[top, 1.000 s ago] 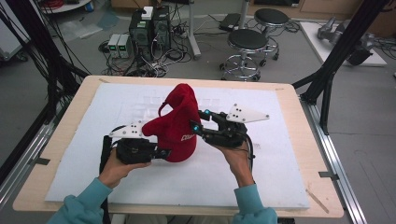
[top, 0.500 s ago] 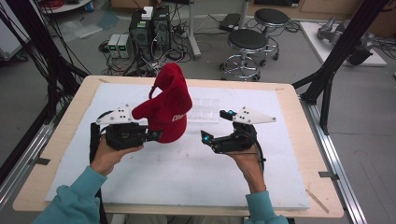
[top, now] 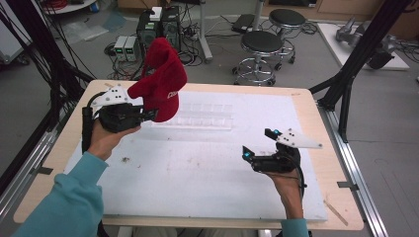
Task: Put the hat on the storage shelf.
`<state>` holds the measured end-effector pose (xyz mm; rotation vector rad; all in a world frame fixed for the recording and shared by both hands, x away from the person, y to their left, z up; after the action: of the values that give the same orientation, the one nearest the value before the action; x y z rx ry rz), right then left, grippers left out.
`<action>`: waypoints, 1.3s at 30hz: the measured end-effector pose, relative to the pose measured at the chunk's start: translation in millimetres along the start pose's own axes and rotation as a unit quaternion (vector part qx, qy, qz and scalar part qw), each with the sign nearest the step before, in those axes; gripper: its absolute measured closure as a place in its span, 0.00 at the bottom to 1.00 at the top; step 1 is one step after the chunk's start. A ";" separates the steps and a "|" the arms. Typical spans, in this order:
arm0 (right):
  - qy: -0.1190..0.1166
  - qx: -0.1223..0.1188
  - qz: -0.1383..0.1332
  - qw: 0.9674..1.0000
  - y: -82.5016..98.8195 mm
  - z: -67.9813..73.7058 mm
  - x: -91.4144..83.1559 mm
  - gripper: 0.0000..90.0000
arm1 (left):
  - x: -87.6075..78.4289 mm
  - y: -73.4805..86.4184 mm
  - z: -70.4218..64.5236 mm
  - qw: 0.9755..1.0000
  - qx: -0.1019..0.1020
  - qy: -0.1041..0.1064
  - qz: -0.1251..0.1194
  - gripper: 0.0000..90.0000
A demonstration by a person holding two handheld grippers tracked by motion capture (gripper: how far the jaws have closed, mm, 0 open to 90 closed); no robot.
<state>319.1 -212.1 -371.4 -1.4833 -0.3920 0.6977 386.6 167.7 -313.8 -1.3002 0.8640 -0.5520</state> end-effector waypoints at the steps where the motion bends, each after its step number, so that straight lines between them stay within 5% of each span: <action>1: 0.004 0.004 -0.001 1.000 2.8 -2.2 -2.5 0.00 | 1.1 0.6 3.2 1.000 -0.001 -0.003 0.002 0.95; 7: 0.028 0.030 -0.004 0.999 28.6 -17.2 -18.6 0.00 | 8.6 8.0 17.5 1.000 -0.004 -0.019 0.014 0.95; 16: 0.060 0.029 -0.011 0.998 57.3 -27.4 -25.8 0.00 | 21.5 20.9 36.3 0.999 -0.014 -0.043 0.028 0.95; 33: 0.097 0.018 -0.069 0.993 68.9 -36.8 -26.2 0.01 | 41.0 41.5 47.6 0.996 -0.016 -0.072 0.044 0.95; 39: 0.100 0.015 -0.058 0.993 72.3 -38.1 -19.7 0.00 | 42.8 48.8 48.5 0.996 -0.017 -0.077 0.047 0.95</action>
<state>315.3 -257.9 -441.8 -1.4746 -0.3101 0.4568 445.1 173.6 -369.5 -1.3077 0.8056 -0.3591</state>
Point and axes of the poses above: each handheld gripper's, and its own axes: x roughly forward along the jaws, y roughly out of its underside, z roughly to its left, the point moved 5 cm from there along x, roughly forward along the jaws, and after that the axes turned 6 degrees about -z, right-handed, at the moved point
